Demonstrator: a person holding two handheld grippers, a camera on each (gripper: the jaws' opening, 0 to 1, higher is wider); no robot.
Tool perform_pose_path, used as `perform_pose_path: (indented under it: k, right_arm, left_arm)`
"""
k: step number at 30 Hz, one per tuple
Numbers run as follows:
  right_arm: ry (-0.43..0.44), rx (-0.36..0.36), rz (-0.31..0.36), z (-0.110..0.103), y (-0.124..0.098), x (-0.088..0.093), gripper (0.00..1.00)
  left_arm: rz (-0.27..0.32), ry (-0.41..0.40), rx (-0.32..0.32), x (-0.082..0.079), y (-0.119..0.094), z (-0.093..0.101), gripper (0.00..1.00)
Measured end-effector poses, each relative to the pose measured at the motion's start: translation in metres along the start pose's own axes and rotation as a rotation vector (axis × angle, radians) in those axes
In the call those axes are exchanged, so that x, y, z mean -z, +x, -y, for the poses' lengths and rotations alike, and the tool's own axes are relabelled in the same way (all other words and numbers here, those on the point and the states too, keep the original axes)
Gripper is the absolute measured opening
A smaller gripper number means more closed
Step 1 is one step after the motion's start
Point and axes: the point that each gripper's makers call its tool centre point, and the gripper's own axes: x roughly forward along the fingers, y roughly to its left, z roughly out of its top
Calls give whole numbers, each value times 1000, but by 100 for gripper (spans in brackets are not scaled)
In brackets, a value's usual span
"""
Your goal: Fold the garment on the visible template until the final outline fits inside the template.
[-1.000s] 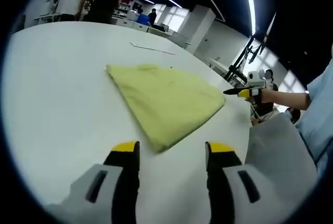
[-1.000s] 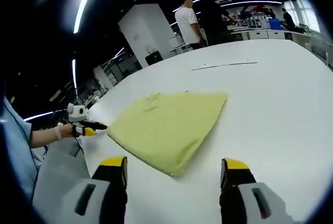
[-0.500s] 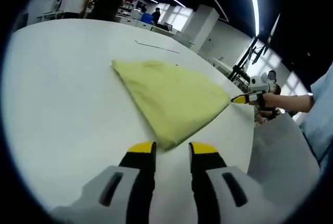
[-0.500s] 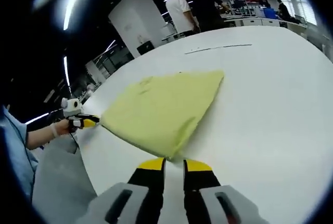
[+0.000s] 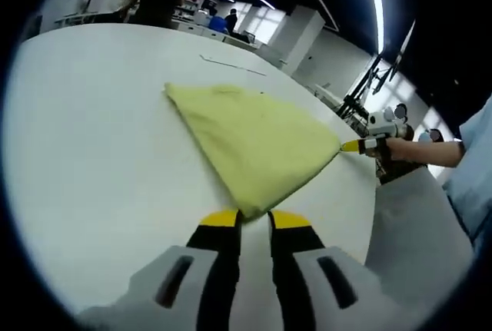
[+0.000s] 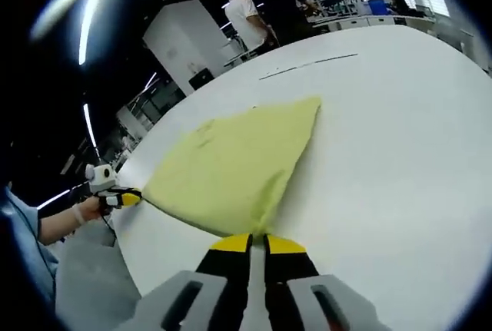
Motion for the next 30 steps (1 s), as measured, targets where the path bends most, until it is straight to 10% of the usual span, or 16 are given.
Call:
perform_pose_path:
  k: [16, 30]
  right_arm:
    - [-47, -44, 10, -2, -8, -5, 0]
    - [-406, -161, -19, 0, -27, -12, 0]
  left_arm:
    - [-17, -10, -11, 3, 0, -4, 0]
    - [-2, -25, -55, -8, -6, -14, 0]
